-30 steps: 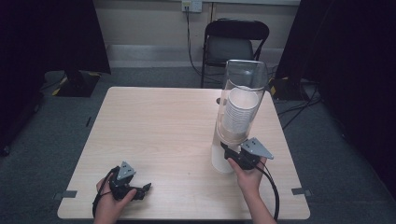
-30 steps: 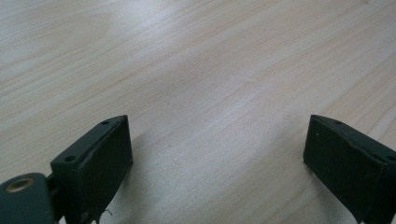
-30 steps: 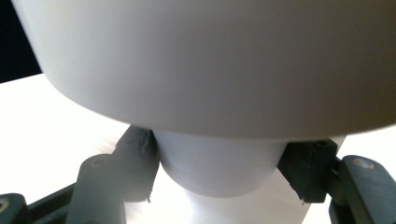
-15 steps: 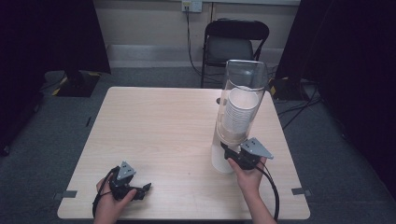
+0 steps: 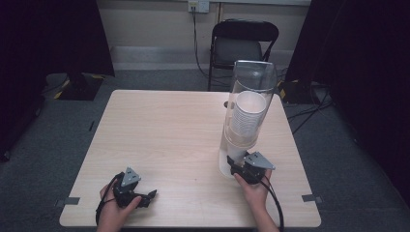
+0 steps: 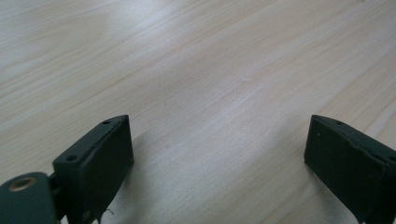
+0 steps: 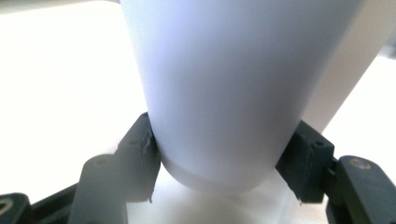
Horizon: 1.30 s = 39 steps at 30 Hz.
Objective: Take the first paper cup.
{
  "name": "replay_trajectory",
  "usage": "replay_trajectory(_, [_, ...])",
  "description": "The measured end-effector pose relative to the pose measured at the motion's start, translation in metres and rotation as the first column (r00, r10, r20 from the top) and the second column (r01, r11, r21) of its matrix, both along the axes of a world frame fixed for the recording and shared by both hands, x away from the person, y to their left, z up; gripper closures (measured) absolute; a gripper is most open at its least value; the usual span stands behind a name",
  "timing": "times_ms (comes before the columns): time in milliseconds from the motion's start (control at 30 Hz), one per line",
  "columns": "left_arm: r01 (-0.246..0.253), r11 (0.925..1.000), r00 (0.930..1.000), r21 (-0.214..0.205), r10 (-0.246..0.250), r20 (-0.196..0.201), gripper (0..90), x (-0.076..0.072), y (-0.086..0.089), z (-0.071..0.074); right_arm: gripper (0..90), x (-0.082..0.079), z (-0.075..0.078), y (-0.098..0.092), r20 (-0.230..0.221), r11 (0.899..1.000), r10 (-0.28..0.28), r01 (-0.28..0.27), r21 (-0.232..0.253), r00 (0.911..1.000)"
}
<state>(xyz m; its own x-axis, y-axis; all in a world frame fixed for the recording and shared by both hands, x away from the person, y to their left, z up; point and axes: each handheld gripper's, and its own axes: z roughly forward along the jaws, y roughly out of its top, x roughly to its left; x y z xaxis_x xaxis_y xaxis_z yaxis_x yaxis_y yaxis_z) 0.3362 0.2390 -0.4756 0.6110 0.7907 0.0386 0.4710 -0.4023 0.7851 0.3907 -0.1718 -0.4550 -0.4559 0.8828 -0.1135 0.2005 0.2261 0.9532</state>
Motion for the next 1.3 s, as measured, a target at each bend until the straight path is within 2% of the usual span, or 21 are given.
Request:
replay_trajectory(67, [0.006, 1.0, 1.0, 0.008, -0.006, 0.003, 6.9, 0.001, 0.0, 0.0, 37.0, 0.003, 0.0, 0.0, -0.043, 0.998, 0.003, -0.006, -0.055, 0.9991])
replay_trajectory(100, [0.003, 1.0, 1.0, 0.007, -0.003, 0.002, 6.7, 0.001, 0.0, 0.0, 36.9, 0.004, 0.0, -0.002, -0.068, 0.998, 0.008, -0.012, -0.058, 0.9976])
replay_trajectory(200, [0.01, 0.9999, 1.0, 0.012, -0.01, 0.0, 6.1, 0.001, 0.0, 0.001, 36.8, 0.004, 0.0, -0.008, -0.087, 0.995, 0.028, -0.036, -0.096, 0.9958])
replay_trajectory(233, [0.01, 0.9999, 0.9999, 0.012, -0.01, -0.001, 6.0, 0.001, 0.0, 0.001, 36.7, 0.004, 0.0, -0.01, -0.095, 0.995, 0.035, -0.043, -0.085, 0.9948])
replay_trajectory(367, [0.01, 0.9999, 1.0, 0.013, -0.01, 0.0, 6.0, 0.001, 0.0, 0.001, 36.5, 0.002, -0.001, -0.013, -0.12, 0.993, 0.057, -0.068, -0.096, 0.9911])
replay_trajectory(467, [0.01, 0.9999, 0.9999, 0.012, -0.01, 0.0, 6.0, 0.001, 0.0, 0.001, 36.4, 0.0, -0.001, -0.016, -0.15, 0.988, 0.073, -0.092, -0.127, 0.9859])
replay_trajectory(667, [0.01, 0.9999, 0.9999, 0.012, -0.01, 0.0, 6.0, 0.001, 0.0, 0.001, 36.4, -0.004, -0.002, -0.023, -0.168, 0.987, 0.065, -0.088, -0.135, 0.9837])
replay_trajectory(800, [0.01, 0.9999, 0.9999, 0.012, -0.01, 0.0, 6.0, 0.001, 0.0, 0.001, 36.3, -0.005, -0.003, -0.029, -0.18, 0.982, 0.066, -0.096, -0.16, 0.9814])
replay_trajectory(933, [0.01, 0.9999, 0.9999, 0.013, -0.01, -0.001, 6.0, 0.001, 0.0, 0.001, 36.2, -0.006, -0.003, -0.037, -0.182, 0.984, 0.057, -0.086, -0.155, 0.9816])
replay_trajectory(1133, [0.01, 0.9999, 0.9999, 0.013, -0.01, 0.0, 6.0, 0.001, 0.0, 0.001, 36.2, -0.008, -0.002, -0.059, -0.194, 0.988, 0.025, -0.054, -0.145, 0.9806])
replay_trajectory(1233, [0.01, 0.9999, 0.9999, 0.012, -0.01, 0.0, 5.9, 0.001, 0.0, 0.001, 36.1, -0.012, -0.004, -0.063, -0.201, 0.978, 0.032, -0.072, -0.196, 0.9791])
replay_trajectory(1300, [0.01, 0.9999, 0.9999, 0.012, -0.01, 0.0, 6.0, 0.001, 0.0, 0.001, 36.1, -0.013, -0.004, -0.064, -0.198, 0.979, 0.035, -0.073, -0.188, 0.9796])
